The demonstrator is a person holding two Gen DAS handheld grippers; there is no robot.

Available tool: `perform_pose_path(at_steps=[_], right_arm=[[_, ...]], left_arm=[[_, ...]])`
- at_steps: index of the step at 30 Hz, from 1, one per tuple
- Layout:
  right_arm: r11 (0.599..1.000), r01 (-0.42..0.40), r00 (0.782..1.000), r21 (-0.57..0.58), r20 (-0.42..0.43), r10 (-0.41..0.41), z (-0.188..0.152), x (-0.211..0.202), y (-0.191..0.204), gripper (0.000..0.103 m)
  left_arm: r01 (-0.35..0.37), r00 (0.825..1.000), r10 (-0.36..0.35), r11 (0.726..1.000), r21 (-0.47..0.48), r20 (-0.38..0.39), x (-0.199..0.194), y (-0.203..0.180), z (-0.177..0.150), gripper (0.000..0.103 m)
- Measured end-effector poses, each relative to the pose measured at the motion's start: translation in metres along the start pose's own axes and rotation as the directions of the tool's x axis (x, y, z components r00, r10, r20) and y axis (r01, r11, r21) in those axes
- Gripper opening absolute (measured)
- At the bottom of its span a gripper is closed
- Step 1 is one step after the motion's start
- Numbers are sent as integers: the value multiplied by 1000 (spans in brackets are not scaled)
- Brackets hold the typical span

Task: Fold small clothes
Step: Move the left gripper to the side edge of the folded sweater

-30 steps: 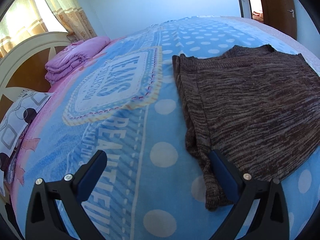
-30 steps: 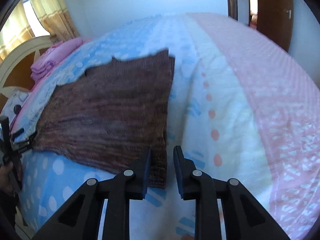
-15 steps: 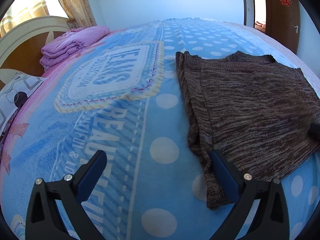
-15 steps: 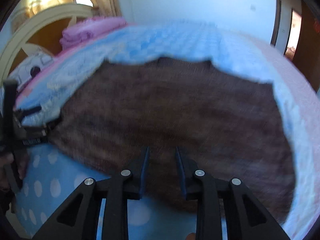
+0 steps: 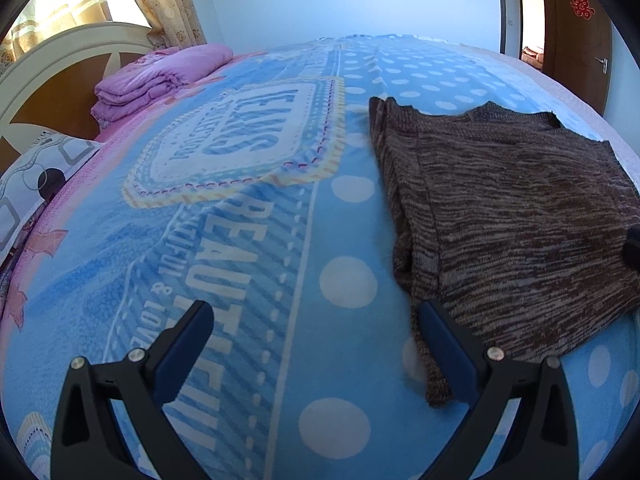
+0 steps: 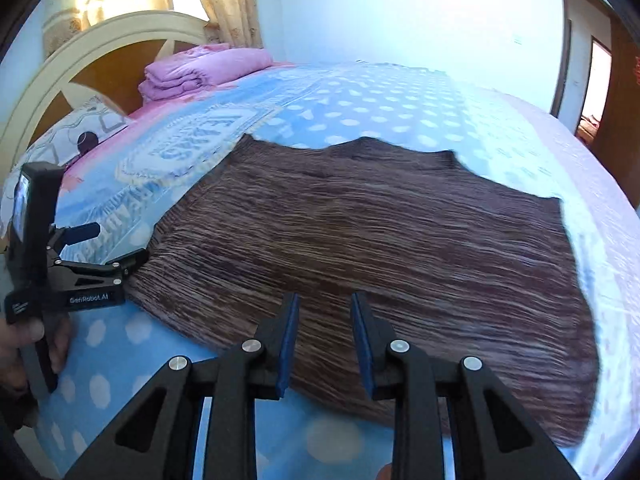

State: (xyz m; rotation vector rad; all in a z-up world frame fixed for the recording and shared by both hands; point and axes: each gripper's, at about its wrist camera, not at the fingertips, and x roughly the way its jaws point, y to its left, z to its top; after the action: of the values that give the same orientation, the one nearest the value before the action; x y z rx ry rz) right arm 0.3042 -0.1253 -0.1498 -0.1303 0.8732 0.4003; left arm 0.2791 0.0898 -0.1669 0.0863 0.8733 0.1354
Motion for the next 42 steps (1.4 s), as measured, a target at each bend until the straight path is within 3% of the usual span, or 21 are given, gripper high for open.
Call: perform_pose_path(at_steps=[2, 12, 27, 30, 32, 34, 42], right_arm=[[1000, -22, 999, 19, -46, 23, -11, 12, 3, 28], [1000, -18, 1000, -1, -3, 18, -42, -9, 9, 28], [996, 63, 998, -62, 36, -61, -59, -26, 24, 29], [996, 53, 998, -71, 32, -51, -60, -28, 25, 35], [995, 37, 999, -88, 18, -36, -61, -30, 28, 52], [993, 45, 999, -108, 9, -44, -62, -32, 35, 58], [962, 85, 996, -259, 51, -74, -61, -33, 76, 58]], left_arm=[[10, 1000, -10, 1000, -8, -3, 1, 2, 0, 103], [0, 1000, 0, 1000, 1, 7, 0, 2, -1, 103], [-2, 1000, 1, 999, 35, 9, -6, 3, -6, 103], [1, 1000, -1, 998, 62, 7, -7, 3, -6, 103], [-2, 1000, 2, 996, 85, 9, -9, 4, -5, 103], [-9, 1000, 8, 995, 103, 12, -11, 7, -4, 103], [13, 1000, -13, 1000, 23, 24, -3, 40, 21, 103]])
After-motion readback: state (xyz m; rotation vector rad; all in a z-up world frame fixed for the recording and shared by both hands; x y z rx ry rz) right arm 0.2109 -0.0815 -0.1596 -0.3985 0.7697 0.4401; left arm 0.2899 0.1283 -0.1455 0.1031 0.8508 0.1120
